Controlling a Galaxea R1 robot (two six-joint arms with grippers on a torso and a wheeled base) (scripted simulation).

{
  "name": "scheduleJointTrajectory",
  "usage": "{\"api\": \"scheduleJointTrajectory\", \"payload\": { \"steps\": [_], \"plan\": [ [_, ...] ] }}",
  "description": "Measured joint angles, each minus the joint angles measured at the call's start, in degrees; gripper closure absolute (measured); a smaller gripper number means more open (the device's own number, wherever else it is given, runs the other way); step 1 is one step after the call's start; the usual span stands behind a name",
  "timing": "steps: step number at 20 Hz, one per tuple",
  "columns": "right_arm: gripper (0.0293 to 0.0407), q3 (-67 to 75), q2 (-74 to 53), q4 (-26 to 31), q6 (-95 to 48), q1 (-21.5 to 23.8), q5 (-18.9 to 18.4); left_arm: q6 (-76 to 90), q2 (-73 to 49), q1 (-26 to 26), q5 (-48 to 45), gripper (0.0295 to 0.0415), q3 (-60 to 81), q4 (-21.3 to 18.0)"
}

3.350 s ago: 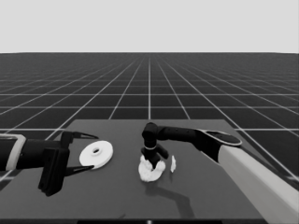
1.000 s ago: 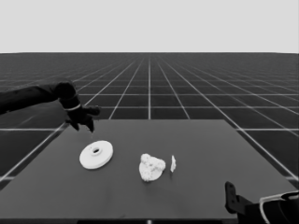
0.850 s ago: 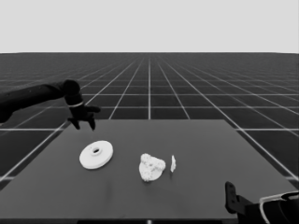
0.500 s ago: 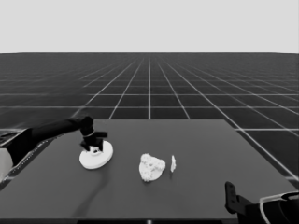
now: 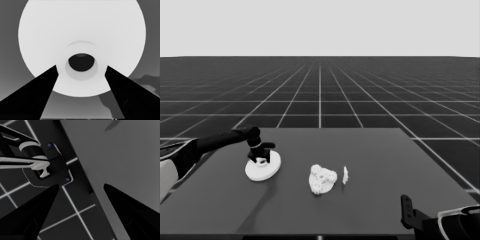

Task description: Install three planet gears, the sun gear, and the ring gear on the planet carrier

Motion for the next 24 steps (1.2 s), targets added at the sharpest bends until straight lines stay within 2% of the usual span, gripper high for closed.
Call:
{"api": "scheduleJointTrajectory", "payload": {
  "steps": [5,6,7,8,10,15,16,17,18,20,24],
  "plan": [
    [0.0315,0.00,0.00,0.00,0.00,0.00,0.00,0.01,0.01,0.00,0.00,0.0362,-0.01,0.00],
    [0.0315,0.00,0.00,0.00,0.00,0.00,0.00,-4.82,-4.89,-5.01,7.41,0.0362,10.70,-2.69],
    [0.0315,0.00,0.00,0.00,0.00,0.00,0.00,-5.72,-6.19,-11.50,11.58,0.0362,13.02,-5.79],
    [0.0315,0.00,0.00,0.00,0.00,0.00,0.00,-5.32,-5.86,-15.42,13.96,0.0362,12.24,-7.79],
    [0.0315,0.00,0.00,0.00,0.00,0.00,0.00,-4.33,-4.83,-18.73,16.18,0.0362,10.06,-9.55],
    [0.0315,0.00,0.00,0.00,0.00,0.00,0.00,-3.56,-4.06,-20.01,17.30,0.0362,8.38,-10.31],
    [0.0315,0.00,0.00,0.00,0.00,0.00,0.00,-29.48,-4.26,-19.67,15.64,0.0362,27.90,-11.55],
    [0.0315,0.00,0.00,0.00,0.00,0.00,0.00,-42.82,5.67,-19.23,14.55,0.0361,34.00,-11.60],
    [0.0315,0.00,0.00,0.00,0.00,0.00,0.00,-47.68,15.01,-18.95,14.12,0.0362,31.60,-11.37],
    [0.0315,0.00,0.00,0.00,0.00,0.00,0.00,-48.88,25.03,-18.70,13.95,0.0362,24.59,-11.07],
    [0.0315,0.00,0.00,0.00,0.00,0.00,0.00,-48.16,29.57,-18.60,14.00,0.0362,19.53,-10.89]
  ]
}}
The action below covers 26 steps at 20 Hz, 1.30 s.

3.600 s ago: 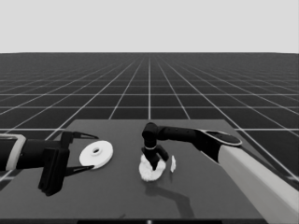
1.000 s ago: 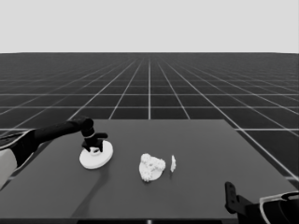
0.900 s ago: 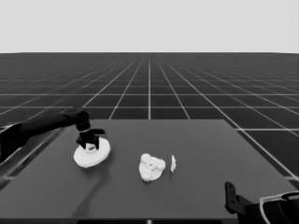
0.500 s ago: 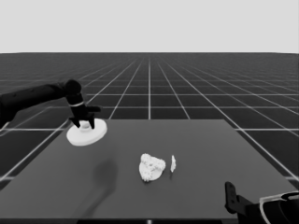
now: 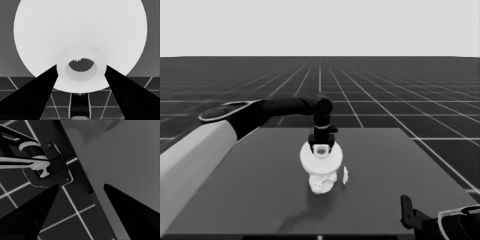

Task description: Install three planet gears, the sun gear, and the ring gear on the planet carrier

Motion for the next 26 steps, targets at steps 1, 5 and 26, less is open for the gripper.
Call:
{"api": "scheduleJointTrajectory", "payload": {
  "steps": [1,5,26],
  "plan": [
    [0.0315,0.00,0.00,0.00,0.00,0.00,0.00,0.06,0.23,0.01,0.01,0.0362,-0.32,0.01],
    [0.0315,0.00,0.00,0.00,0.00,0.00,0.00,1.93,1.16,15.62,-3.49,0.0362,-3.56,15.12],
    [0.0315,0.00,0.00,0.00,0.00,0.00,0.00,9.77,1.62,18.23,-4.30,0.0362,-5.40,16.86]
  ]
}}
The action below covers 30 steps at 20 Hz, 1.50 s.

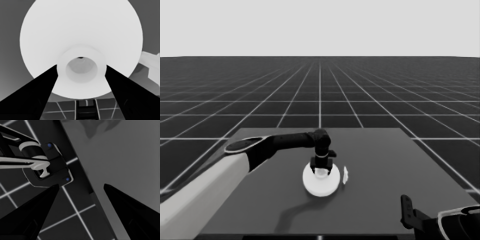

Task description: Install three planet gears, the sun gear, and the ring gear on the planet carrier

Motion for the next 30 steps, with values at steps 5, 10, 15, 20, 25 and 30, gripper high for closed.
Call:
{"api": "scheduleJointTrajectory", "payload": {
  "steps": [5,10,15,20,25,30],
  "plan": [
    [0.0315,0.00,0.00,0.00,0.00,0.00,0.00,2.50,0.00,0.00,0.00,0.0362,0.00,0.00],
    [0.0315,0.00,0.00,0.00,0.00,0.00,0.00,5.00,0.00,0.00,0.00,0.0362,0.00,0.00],
    [0.0315,0.00,0.00,0.00,0.00,0.00,0.00,7.50,0.00,0.00,0.00,0.0362,0.00,0.00],
    [0.0315,0.00,0.00,0.00,0.00,0.00,0.00,10.00,0.00,0.00,0.00,0.0362,0.00,0.00],
    [0.0315,0.00,0.00,0.00,0.00,0.00,0.00,12.50,0.00,0.00,0.00,0.0362,0.00,0.00],
    [0.0315,0.00,0.00,0.00,0.00,0.00,0.00,15.00,0.00,0.00,0.00,0.0362,0.00,0.00]
  ]
}}
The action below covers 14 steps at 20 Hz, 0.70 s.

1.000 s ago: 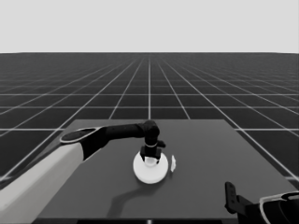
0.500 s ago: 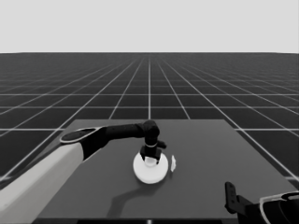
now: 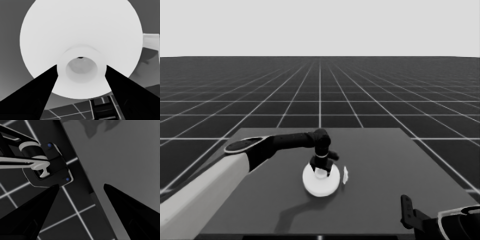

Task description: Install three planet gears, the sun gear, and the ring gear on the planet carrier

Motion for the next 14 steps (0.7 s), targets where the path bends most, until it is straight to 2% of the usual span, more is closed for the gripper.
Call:
{"api": "scheduleJointTrajectory", "payload": {
  "steps": [14],
  "plan": [
    [0.0315,0.00,0.00,0.00,0.00,0.00,0.00,7.00,-0.01,0.00,0.00,0.0362,-0.01,0.00]
  ]
}}
